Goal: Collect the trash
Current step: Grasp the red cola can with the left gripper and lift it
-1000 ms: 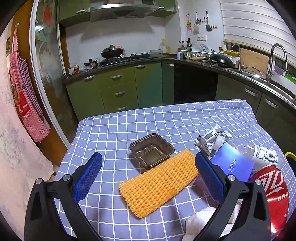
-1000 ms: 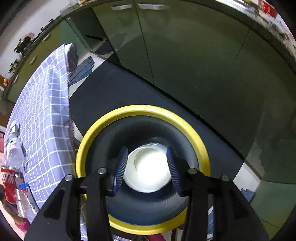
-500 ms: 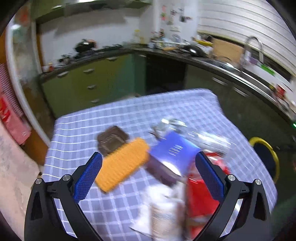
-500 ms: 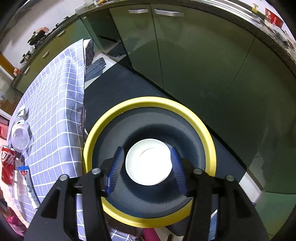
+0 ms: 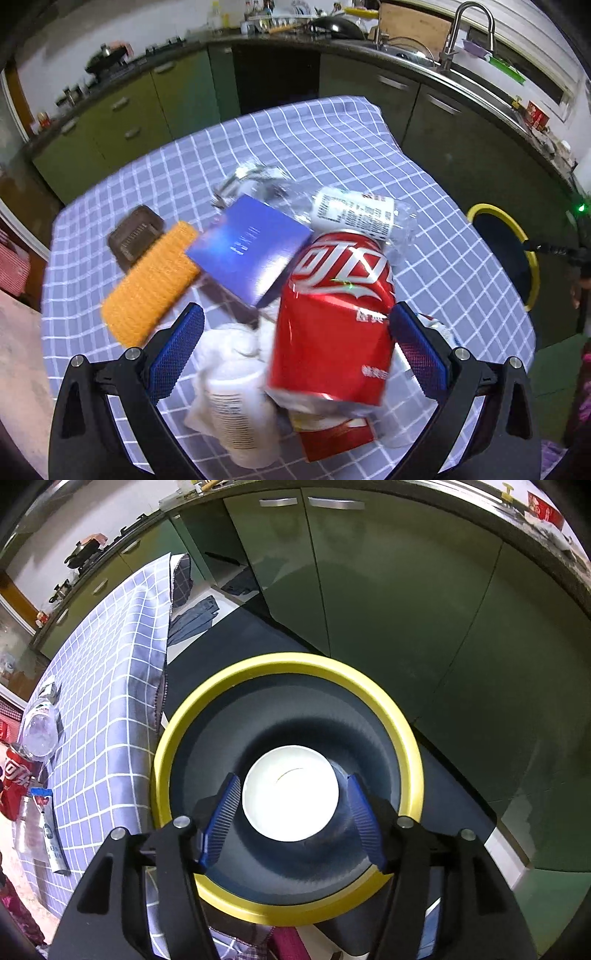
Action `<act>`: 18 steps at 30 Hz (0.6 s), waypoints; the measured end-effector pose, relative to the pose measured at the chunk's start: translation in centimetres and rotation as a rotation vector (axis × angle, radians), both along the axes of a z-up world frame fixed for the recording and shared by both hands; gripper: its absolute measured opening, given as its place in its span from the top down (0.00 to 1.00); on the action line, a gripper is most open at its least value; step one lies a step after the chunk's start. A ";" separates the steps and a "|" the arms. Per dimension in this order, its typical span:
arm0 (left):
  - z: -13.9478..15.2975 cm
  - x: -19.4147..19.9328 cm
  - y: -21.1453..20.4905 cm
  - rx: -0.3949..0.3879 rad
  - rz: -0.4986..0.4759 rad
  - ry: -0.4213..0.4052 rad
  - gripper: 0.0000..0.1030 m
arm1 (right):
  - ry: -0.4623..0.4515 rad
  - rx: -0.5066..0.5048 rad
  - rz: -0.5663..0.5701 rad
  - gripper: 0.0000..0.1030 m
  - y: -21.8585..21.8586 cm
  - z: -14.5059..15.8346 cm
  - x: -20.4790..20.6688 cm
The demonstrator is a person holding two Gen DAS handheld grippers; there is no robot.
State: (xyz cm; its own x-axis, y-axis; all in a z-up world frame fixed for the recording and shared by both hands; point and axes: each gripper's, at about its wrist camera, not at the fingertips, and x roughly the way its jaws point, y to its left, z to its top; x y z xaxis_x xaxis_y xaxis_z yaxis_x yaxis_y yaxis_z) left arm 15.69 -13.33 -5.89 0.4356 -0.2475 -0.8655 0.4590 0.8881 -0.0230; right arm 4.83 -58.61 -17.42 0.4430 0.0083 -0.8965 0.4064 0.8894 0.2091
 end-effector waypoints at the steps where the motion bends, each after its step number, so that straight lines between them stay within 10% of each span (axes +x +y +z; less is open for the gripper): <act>1: -0.3 0.3 0.0 -0.006 -0.005 0.019 0.04 | 0.000 0.002 0.000 0.44 -0.1 -0.2 0.0; 18: -0.4 -0.1 -6.5 0.235 -0.365 -0.083 0.04 | 0.008 0.027 0.034 0.44 0.4 -1.6 0.8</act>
